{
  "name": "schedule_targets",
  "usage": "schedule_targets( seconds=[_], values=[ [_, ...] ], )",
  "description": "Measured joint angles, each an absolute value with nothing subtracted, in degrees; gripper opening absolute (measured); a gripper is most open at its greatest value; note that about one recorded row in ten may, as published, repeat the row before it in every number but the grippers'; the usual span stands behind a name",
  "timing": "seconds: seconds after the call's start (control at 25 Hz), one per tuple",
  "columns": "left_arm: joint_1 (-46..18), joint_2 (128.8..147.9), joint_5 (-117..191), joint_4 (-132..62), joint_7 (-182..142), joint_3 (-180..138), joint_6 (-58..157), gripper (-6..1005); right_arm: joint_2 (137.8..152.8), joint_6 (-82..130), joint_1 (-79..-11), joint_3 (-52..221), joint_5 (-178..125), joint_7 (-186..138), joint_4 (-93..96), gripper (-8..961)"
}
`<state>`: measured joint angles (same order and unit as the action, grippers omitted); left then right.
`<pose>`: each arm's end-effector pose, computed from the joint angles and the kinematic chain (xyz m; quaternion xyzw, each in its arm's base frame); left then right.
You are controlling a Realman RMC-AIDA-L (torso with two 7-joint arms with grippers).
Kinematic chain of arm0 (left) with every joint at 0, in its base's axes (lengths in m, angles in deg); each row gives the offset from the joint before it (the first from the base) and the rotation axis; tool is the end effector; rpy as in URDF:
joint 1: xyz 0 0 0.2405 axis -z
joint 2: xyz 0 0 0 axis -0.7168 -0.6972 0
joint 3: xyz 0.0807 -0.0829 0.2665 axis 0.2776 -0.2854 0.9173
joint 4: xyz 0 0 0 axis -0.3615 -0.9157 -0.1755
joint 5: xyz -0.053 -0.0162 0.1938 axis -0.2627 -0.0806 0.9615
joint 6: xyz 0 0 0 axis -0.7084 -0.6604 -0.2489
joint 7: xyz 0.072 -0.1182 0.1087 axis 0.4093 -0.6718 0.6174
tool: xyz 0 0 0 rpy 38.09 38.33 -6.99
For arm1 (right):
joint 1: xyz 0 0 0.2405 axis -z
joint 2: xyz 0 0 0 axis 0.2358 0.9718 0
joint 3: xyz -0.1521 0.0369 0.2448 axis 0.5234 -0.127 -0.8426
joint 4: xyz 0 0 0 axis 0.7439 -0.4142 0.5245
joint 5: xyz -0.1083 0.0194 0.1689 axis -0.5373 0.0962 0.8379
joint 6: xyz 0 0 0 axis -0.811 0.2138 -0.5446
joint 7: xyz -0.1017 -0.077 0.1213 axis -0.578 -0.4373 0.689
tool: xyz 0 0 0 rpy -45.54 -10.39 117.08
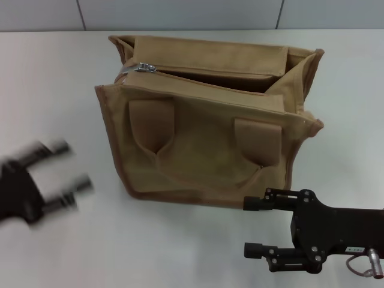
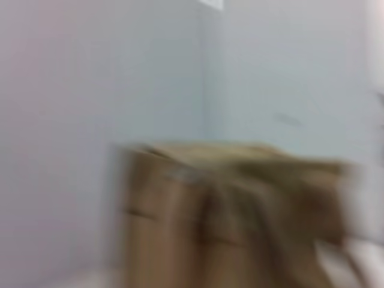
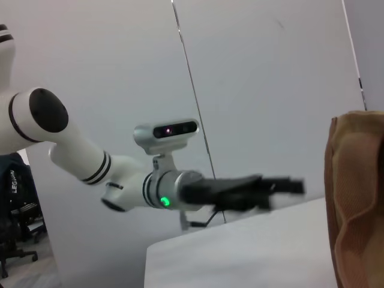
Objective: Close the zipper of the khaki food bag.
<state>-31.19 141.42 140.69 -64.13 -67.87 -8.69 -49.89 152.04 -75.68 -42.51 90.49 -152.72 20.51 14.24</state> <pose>-0.3375 0.2418 -0.0023 -0.8937 -0.1296 -0.3424 0.2592 0.2709 0.2452 -0.0818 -0.9286 0.1105 0.3542 0.0101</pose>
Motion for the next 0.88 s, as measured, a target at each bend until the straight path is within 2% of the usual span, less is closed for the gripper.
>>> schedule_targets(
  seconds=[0.04, 0.24, 0.68, 0.88],
  values=[
    [-30.79, 141.94, 139.57, -63.30, -67.86, -15.00, -48.03, 782, 152.08, -75.50, -42.58, 90.50, -152.66, 20.45, 13.86, 723],
    [-27.91, 141.72, 135.28, -57.69, -68.77, -24.47, -41.10, 782, 152.07, -74.68, -42.76, 90.49, -152.51, 20.33, 13.05, 723],
    [-18.62, 141.83, 136.83, -54.40, -71.51, -13.51, -34.50, 781, 152.07, -72.25, -43.53, 90.49, -152.68, 20.31, 10.67, 722],
    [-16.42, 142.05, 136.21, -54.36, -71.50, -9.49, -33.13, 781, 152.03, -72.37, -42.99, 90.50, -152.53, 20.31, 10.47, 722]
  ],
)
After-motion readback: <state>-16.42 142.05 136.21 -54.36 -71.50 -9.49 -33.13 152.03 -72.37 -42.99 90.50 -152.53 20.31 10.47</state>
